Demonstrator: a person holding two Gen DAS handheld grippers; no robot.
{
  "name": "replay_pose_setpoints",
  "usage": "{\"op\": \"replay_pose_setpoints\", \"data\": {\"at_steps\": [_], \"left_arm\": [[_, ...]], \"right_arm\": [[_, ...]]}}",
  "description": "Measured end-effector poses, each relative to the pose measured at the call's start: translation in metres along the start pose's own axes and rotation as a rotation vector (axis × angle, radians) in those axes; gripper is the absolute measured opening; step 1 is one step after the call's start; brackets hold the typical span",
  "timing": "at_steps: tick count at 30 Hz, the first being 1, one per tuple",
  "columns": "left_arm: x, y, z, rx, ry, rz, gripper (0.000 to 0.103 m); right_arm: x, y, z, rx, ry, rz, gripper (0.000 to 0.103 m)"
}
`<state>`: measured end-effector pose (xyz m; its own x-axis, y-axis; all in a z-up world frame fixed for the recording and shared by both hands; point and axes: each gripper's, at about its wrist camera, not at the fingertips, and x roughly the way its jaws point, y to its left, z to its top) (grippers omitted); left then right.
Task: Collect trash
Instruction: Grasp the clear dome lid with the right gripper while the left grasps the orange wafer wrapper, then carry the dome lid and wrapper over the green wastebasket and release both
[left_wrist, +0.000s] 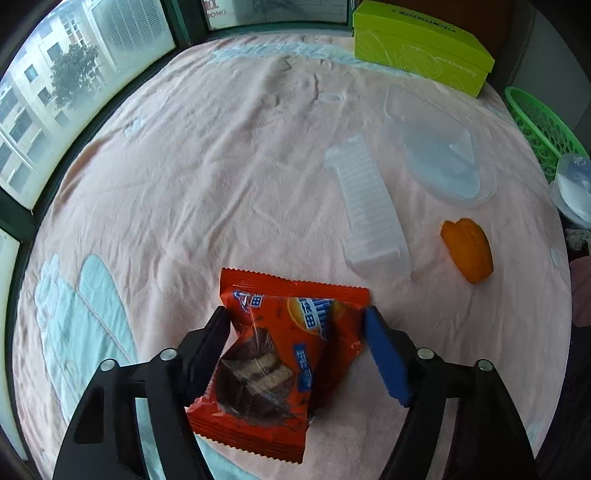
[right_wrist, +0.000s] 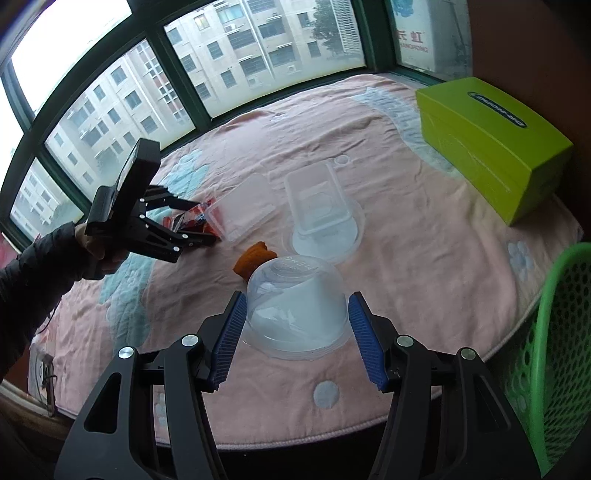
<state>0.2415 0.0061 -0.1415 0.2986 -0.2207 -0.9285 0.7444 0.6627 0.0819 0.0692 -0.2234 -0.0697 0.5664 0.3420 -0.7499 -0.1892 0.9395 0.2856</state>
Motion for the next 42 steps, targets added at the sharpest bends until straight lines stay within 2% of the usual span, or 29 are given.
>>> {"op": "replay_pose_setpoints", "data": {"at_steps": [2, 5, 15, 21, 27, 30, 35, 42], "left_arm": [[-0.005, -0.004, -0.004, 0.008, -0.012, 0.018, 0.061], [-0.015, -0.005, -0.009, -0.027, -0.018, 0.009, 0.056], [-0.063, -0.021, -0.031, -0.169, -0.055, 0.025, 0.049], [-0.1, -0.053, -0.027, -0.22, -0.106, 0.03, 0.048], [-0.127, -0.095, -0.003, -0.254, -0.174, -0.028, 0.048], [-0.134, -0.127, 0.016, -0.215, -0.218, -0.068, 0.047], [-0.133, -0.18, 0.052, -0.155, -0.253, -0.149, 0.047], [-0.12, -0.234, 0.094, -0.121, -0.254, -0.24, 0.047]], "right_arm": [[-0.004, -0.003, -0.002, 0.01, -0.01, -0.001, 0.057], [-0.014, -0.008, -0.004, 0.027, -0.032, 0.003, 0.057], [-0.048, -0.035, -0.015, 0.079, -0.107, -0.026, 0.057], [-0.069, -0.062, -0.027, 0.126, -0.143, -0.064, 0.057], [-0.089, -0.095, -0.039, 0.168, -0.172, -0.121, 0.057], [-0.099, -0.113, -0.047, 0.205, -0.184, -0.147, 0.058], [-0.12, -0.141, -0.059, 0.247, -0.207, -0.206, 0.057], [-0.143, -0.174, -0.075, 0.291, -0.228, -0.278, 0.058]]}}
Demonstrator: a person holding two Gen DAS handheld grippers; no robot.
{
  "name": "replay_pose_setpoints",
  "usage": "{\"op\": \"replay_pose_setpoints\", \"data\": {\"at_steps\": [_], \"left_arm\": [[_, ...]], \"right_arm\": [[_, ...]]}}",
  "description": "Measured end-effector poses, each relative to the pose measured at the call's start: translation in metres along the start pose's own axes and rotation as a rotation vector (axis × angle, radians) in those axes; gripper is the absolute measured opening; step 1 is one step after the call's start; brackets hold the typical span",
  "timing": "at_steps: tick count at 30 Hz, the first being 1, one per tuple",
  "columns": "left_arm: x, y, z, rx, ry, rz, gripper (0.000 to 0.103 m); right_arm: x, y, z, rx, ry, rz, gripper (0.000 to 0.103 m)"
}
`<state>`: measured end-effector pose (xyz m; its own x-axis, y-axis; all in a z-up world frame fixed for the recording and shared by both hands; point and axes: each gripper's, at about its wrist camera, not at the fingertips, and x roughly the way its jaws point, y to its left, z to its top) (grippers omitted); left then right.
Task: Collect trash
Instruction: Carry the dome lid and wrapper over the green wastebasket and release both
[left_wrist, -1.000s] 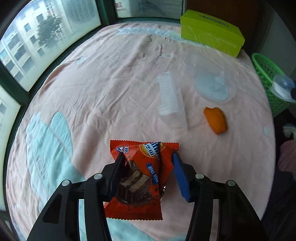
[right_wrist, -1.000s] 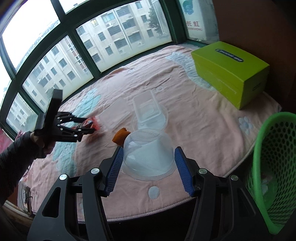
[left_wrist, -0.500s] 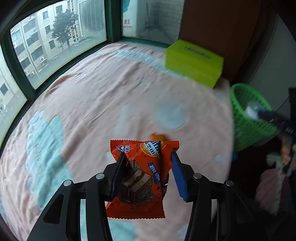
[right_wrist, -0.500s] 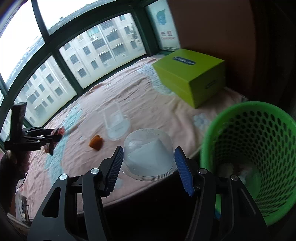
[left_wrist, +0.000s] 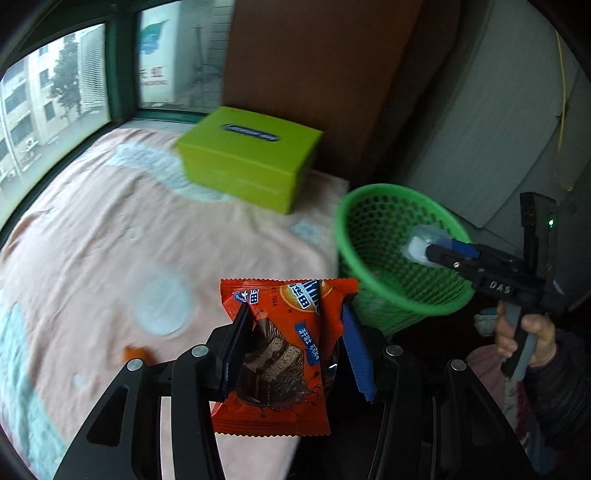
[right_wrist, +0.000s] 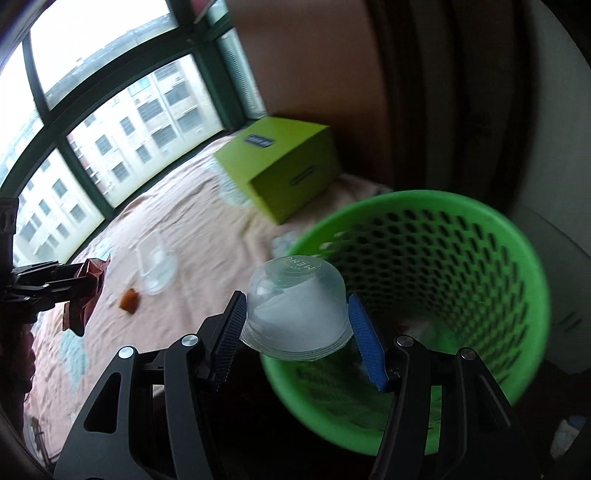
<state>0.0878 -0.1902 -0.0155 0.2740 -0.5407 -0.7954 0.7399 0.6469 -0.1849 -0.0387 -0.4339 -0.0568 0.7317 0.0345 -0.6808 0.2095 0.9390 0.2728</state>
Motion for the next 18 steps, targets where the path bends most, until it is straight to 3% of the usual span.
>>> {"op": "replay_pose_setpoints", "data": {"at_steps": [13, 18], "left_arm": [[0.05, -0.068, 0.044, 0.026, 0.018, -0.086, 0.047], [0.066, -0.09, 0.056, 0.039, 0.025, -0.105, 0.047]], "right_arm": [[-0.006, -0.055, -0.004, 0.066, 0.011, -0.108, 0.058], [-0.015, -0.071, -0.008, 0.113, -0.007, -0.113, 0.07]]}}
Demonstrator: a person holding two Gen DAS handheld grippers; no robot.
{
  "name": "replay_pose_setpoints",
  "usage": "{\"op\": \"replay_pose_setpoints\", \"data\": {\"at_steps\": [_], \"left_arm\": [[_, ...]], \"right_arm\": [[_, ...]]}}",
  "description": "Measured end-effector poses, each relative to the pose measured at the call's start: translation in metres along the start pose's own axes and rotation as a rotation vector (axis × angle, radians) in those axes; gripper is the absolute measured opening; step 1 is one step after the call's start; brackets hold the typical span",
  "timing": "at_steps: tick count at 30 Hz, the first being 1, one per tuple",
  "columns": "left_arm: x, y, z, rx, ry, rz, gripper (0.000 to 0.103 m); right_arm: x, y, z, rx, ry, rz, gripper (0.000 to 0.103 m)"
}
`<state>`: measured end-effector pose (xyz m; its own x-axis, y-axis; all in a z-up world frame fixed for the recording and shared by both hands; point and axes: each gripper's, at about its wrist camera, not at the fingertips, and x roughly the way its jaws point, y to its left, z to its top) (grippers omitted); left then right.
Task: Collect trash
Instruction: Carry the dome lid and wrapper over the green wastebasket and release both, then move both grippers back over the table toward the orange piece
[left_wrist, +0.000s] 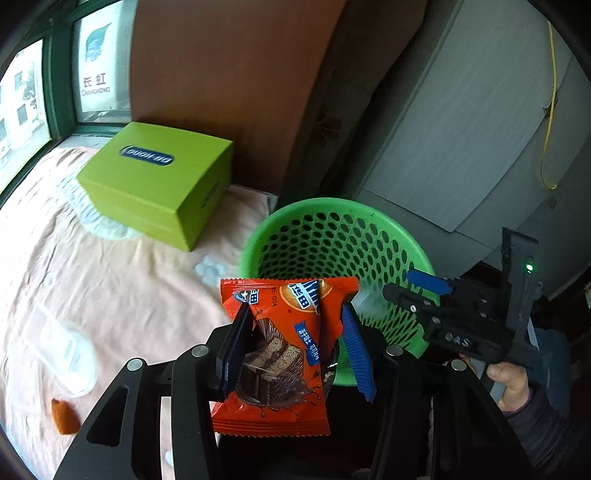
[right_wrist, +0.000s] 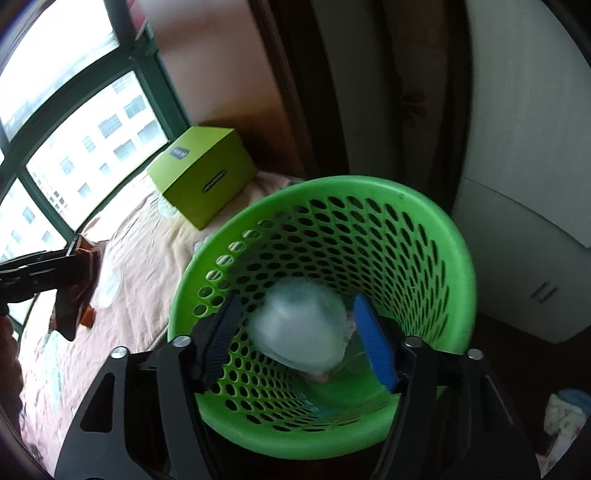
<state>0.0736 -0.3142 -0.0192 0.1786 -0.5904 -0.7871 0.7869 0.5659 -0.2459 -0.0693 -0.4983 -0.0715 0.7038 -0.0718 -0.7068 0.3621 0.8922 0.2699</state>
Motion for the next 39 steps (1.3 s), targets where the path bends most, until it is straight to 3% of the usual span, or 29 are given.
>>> {"op": "replay_pose_setpoints", "data": {"at_steps": [14, 17, 23, 28, 39], "left_arm": [[0.05, -0.035, 0.014, -0.03, 0.048, -0.04, 0.049], [0.058, -0.039, 0.014, -0.046, 0.06, -0.046, 0.061], [0.061, -0.042, 0.012, -0.058, 0.057, -0.058, 0.07], [0.046, -0.034, 0.007, -0.074, 0.029, -0.027, 0.073], [-0.015, 0.023, -0.029, -0.159, -0.047, 0.159, 0.074]], "right_arm": [[-0.036, -0.023, -0.005, 0.039, -0.068, 0.007, 0.074], [-0.041, -0.024, -0.009, 0.043, -0.074, 0.013, 0.075], [-0.044, -0.024, -0.013, 0.048, -0.07, 0.019, 0.075], [-0.043, -0.015, -0.012, 0.039, -0.067, 0.038, 0.075], [-0.031, 0.039, -0.009, -0.048, -0.048, 0.106, 0.077]]}}
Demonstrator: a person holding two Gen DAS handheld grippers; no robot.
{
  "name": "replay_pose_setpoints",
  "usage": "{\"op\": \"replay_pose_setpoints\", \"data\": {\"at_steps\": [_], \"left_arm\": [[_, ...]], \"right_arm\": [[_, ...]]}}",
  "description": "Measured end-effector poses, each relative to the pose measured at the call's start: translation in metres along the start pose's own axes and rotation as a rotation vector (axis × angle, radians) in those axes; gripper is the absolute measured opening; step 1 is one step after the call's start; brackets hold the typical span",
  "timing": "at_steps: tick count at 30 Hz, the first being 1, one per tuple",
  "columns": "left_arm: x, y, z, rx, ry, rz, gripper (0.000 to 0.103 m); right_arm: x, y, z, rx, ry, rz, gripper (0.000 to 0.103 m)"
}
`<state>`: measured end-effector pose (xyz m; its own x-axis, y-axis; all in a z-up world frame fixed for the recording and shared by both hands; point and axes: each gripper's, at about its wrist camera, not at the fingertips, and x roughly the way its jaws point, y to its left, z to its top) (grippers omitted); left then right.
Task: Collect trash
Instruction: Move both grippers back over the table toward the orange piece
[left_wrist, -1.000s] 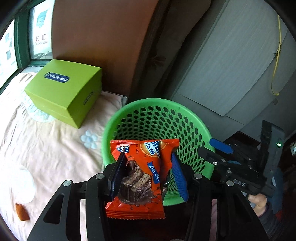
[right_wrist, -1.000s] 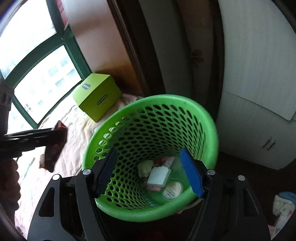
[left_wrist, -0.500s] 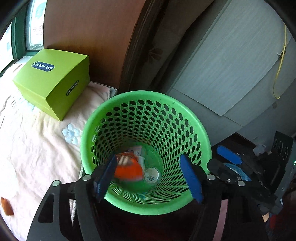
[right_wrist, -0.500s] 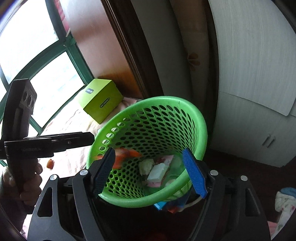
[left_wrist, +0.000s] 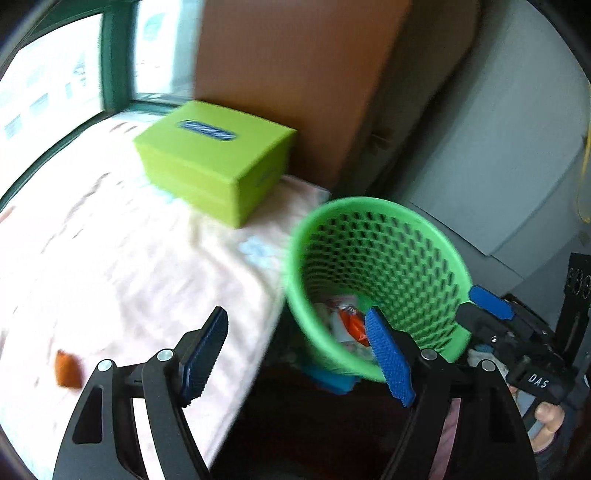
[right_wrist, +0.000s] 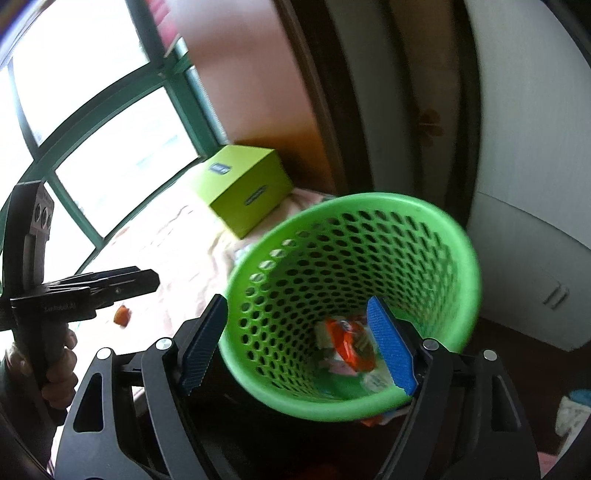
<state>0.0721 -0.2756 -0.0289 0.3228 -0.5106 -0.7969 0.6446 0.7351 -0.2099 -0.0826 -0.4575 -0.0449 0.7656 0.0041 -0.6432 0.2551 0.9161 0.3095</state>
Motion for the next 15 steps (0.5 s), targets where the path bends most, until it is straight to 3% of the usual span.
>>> {"op": "replay_pose_setpoints", "data": {"at_steps": [15], "left_arm": [[-0.04, 0.149, -0.049, -0.188, -0.026, 0.246, 0.071]], "right_arm": [[0.036, 0.068, 0.006, -0.094, 0.056, 0.101, 0.077]]}}
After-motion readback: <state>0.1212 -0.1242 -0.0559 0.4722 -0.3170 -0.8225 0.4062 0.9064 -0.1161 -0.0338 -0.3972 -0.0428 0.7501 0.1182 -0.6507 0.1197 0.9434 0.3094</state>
